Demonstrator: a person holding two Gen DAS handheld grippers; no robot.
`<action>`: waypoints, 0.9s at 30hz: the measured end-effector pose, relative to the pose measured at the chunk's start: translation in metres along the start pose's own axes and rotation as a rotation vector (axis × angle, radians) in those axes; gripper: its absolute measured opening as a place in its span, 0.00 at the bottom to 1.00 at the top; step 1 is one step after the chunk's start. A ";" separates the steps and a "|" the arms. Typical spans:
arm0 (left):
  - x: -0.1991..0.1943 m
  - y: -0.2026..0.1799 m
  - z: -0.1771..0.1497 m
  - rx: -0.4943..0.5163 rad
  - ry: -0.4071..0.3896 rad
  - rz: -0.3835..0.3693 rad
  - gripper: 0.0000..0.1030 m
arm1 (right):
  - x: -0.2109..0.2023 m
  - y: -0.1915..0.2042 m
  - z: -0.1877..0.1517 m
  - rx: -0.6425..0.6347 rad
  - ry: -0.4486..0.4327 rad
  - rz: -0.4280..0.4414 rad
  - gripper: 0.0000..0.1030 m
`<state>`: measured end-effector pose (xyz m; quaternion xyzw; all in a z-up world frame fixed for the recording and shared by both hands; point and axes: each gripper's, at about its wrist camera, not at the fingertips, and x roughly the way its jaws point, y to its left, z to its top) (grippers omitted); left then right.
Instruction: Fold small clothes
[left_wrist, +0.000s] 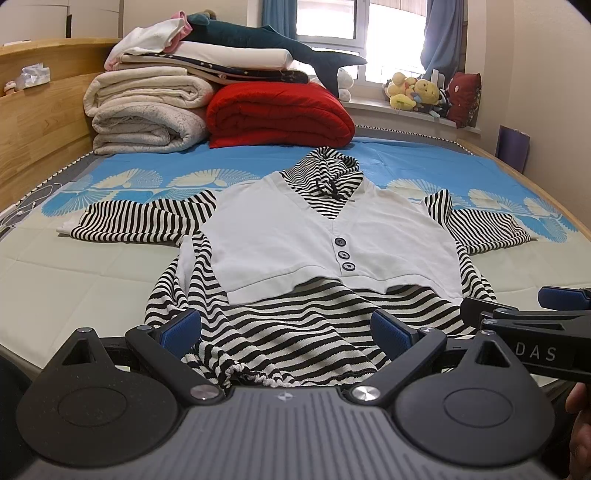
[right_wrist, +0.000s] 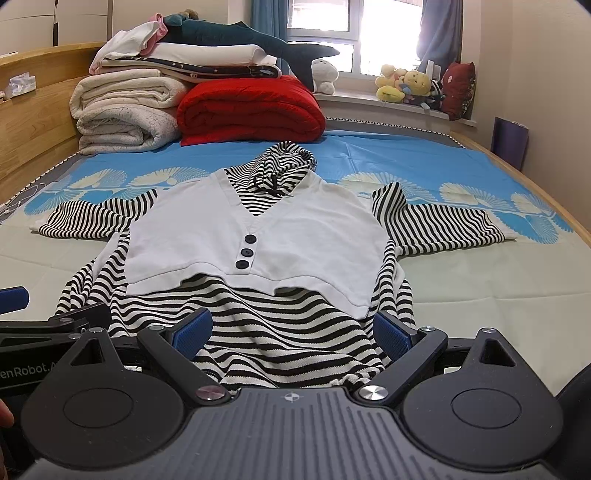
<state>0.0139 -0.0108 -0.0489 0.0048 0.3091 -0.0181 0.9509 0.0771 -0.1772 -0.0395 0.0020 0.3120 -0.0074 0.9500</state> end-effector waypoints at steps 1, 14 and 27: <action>0.000 0.000 0.000 0.000 0.000 0.000 0.97 | 0.000 0.000 0.000 0.000 0.000 0.000 0.91; 0.000 0.002 0.002 -0.004 0.009 -0.003 0.97 | 0.000 -0.001 0.000 0.002 0.000 0.003 0.91; 0.067 0.068 0.090 0.235 -0.034 -0.005 0.88 | 0.038 -0.121 0.075 0.170 -0.081 -0.020 0.72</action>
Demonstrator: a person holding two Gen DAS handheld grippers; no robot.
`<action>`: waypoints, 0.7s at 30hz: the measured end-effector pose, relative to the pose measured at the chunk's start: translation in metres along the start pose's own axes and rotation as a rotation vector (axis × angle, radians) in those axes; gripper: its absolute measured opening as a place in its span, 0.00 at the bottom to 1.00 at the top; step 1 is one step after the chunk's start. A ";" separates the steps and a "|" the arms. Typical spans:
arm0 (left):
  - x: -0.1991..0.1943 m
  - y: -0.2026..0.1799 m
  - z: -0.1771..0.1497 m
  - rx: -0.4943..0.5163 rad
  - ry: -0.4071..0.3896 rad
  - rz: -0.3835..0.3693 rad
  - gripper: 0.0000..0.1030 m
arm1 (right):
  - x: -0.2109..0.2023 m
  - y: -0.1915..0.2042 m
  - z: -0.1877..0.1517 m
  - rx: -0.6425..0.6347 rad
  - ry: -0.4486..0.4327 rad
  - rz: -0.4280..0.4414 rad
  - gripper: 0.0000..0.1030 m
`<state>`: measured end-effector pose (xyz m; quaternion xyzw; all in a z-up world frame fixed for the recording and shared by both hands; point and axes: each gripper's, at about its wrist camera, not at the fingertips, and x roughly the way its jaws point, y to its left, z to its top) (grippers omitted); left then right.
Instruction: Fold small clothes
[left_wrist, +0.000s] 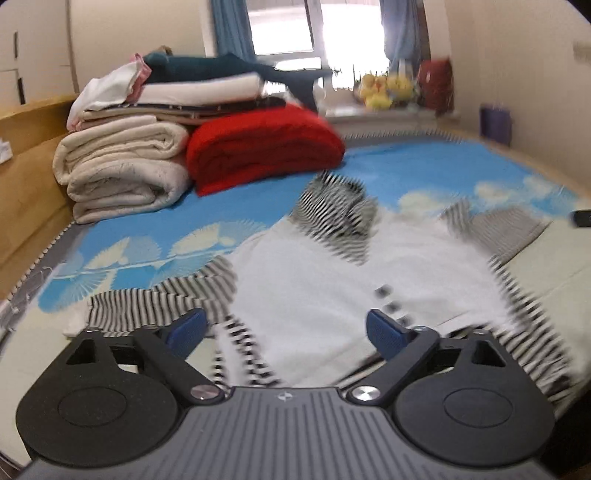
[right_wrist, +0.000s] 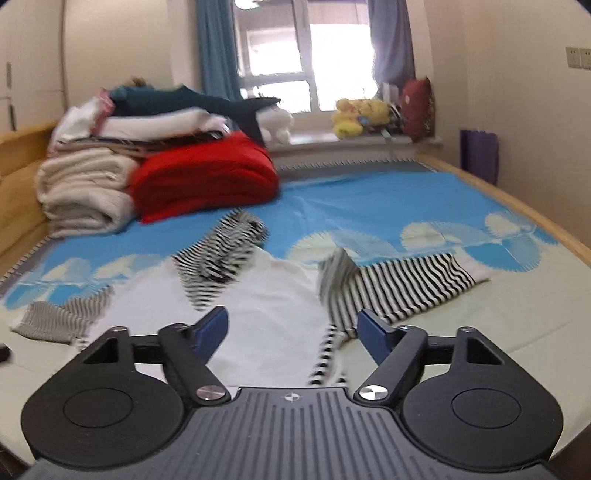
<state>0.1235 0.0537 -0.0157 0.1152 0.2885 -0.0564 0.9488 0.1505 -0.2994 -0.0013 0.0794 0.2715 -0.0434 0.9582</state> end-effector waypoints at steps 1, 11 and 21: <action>0.016 0.006 -0.006 -0.001 0.040 0.011 0.87 | 0.015 -0.008 -0.005 0.019 0.036 -0.004 0.70; 0.116 0.033 -0.070 -0.199 0.596 0.023 0.82 | 0.113 -0.019 -0.072 0.261 0.624 -0.046 0.68; 0.107 0.033 -0.081 -0.276 0.610 -0.050 0.07 | 0.111 -0.024 -0.085 0.257 0.624 0.002 0.09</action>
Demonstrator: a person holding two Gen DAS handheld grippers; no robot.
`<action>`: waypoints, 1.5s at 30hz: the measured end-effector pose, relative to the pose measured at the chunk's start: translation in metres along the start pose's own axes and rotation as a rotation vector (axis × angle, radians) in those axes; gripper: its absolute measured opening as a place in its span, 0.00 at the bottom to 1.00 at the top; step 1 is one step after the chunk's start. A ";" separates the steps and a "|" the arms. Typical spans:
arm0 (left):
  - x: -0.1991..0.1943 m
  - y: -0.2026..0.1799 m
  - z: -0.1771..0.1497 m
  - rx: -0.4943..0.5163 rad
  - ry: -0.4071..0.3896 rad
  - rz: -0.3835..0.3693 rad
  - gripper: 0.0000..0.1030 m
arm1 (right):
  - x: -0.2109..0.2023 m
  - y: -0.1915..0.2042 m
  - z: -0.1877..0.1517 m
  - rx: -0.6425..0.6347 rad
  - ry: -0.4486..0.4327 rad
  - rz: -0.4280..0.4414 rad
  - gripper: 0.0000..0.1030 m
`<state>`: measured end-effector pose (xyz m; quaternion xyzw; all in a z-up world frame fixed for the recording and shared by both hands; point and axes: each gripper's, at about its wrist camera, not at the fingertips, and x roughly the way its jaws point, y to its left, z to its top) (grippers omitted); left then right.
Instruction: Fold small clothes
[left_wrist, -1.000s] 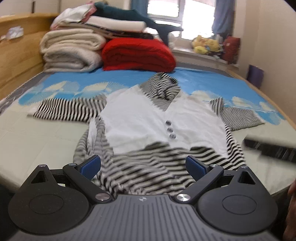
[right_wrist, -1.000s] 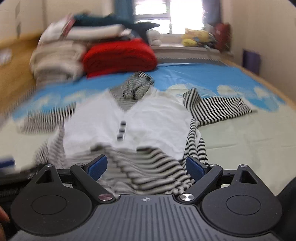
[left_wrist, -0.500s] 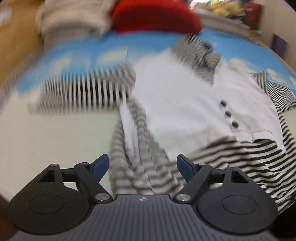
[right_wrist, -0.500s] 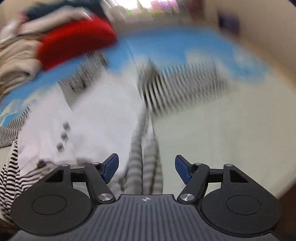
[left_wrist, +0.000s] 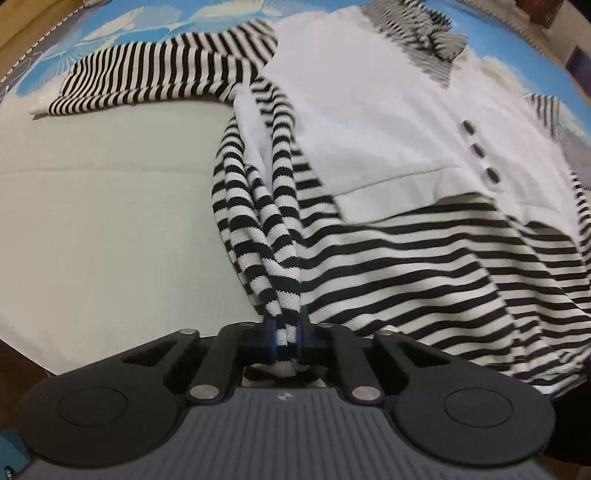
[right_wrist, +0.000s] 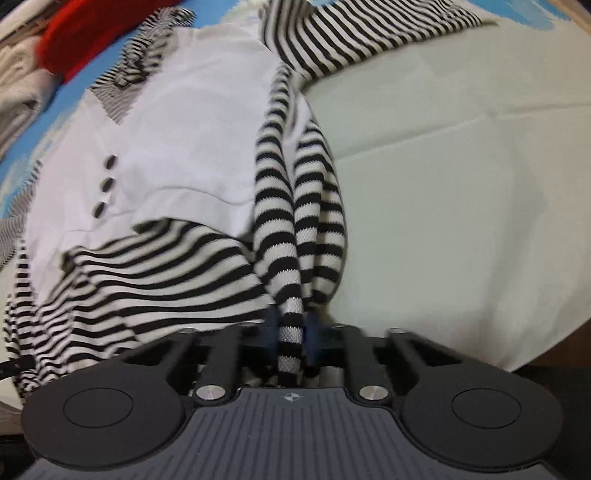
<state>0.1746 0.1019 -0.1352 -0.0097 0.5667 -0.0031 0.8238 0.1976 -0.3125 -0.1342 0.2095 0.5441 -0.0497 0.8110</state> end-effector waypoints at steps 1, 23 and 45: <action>-0.004 -0.001 -0.001 -0.003 -0.013 -0.012 0.07 | -0.004 -0.003 0.001 0.006 -0.013 0.004 0.08; -0.006 -0.007 -0.009 0.133 0.052 0.045 0.31 | -0.010 -0.021 -0.012 -0.069 0.025 -0.124 0.32; -0.101 -0.043 0.057 0.094 -0.608 0.012 0.78 | -0.161 0.006 0.067 -0.390 -0.790 -0.037 0.86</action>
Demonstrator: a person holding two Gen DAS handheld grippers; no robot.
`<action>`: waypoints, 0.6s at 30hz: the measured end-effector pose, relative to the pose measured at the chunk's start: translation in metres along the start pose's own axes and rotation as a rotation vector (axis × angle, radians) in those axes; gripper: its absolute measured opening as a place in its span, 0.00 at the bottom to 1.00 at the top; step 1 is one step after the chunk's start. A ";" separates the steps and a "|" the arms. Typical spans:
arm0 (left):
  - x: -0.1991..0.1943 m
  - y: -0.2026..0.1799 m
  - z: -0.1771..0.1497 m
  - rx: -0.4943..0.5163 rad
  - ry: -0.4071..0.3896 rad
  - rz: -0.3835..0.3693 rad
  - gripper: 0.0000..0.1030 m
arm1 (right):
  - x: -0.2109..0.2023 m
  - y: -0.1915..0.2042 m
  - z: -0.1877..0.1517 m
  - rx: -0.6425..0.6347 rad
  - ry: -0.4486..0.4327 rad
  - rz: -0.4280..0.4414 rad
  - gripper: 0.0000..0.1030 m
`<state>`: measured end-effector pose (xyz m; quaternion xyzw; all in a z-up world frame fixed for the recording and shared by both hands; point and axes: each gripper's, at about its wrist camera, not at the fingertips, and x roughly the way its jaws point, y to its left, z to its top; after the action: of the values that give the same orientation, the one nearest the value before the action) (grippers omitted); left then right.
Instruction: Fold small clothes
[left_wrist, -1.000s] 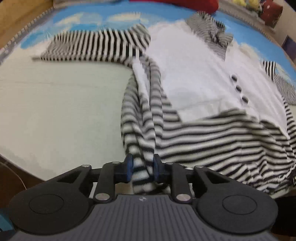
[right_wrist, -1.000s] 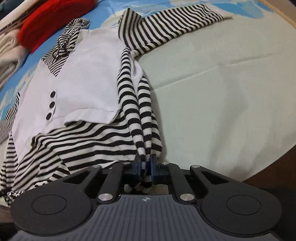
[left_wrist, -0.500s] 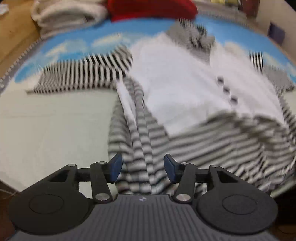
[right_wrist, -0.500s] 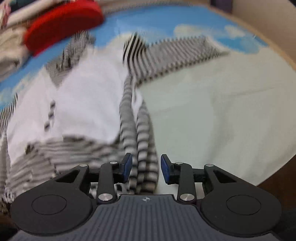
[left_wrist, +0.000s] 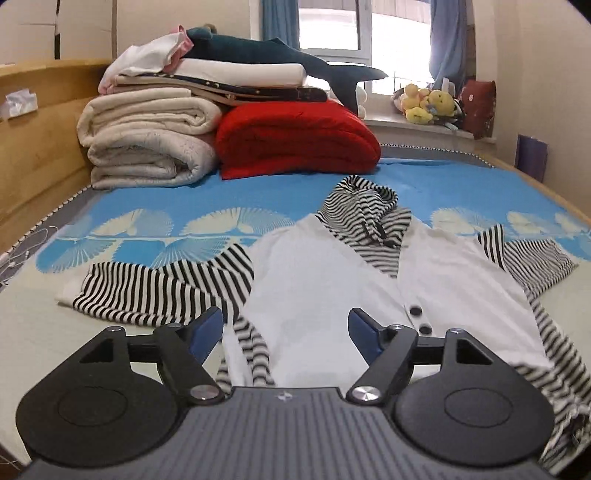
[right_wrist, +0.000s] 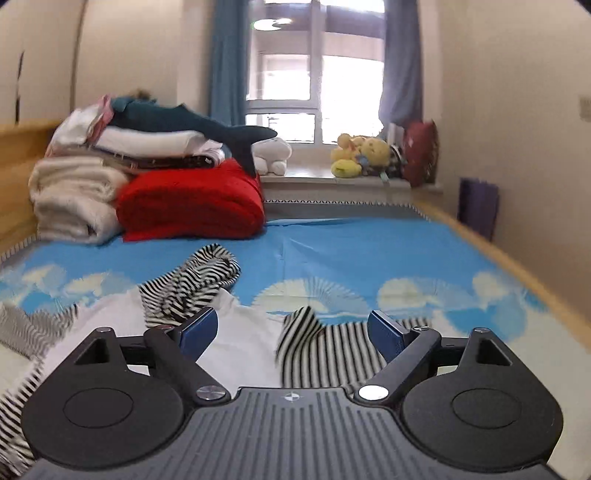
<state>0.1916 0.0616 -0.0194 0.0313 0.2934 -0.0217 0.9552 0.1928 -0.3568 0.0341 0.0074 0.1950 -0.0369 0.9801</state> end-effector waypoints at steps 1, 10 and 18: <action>0.008 0.004 0.011 -0.025 0.000 -0.009 0.78 | 0.003 -0.001 -0.003 0.002 -0.009 -0.016 0.86; 0.098 0.054 0.100 -0.048 -0.032 0.127 0.78 | 0.017 -0.003 -0.023 0.166 0.031 -0.097 0.73; 0.198 0.159 0.046 -0.189 0.195 0.205 0.03 | 0.024 0.017 -0.019 0.095 0.033 -0.097 0.62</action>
<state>0.3907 0.2126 -0.0850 -0.0269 0.3809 0.1067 0.9181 0.2086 -0.3405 0.0077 0.0450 0.2092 -0.0937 0.9723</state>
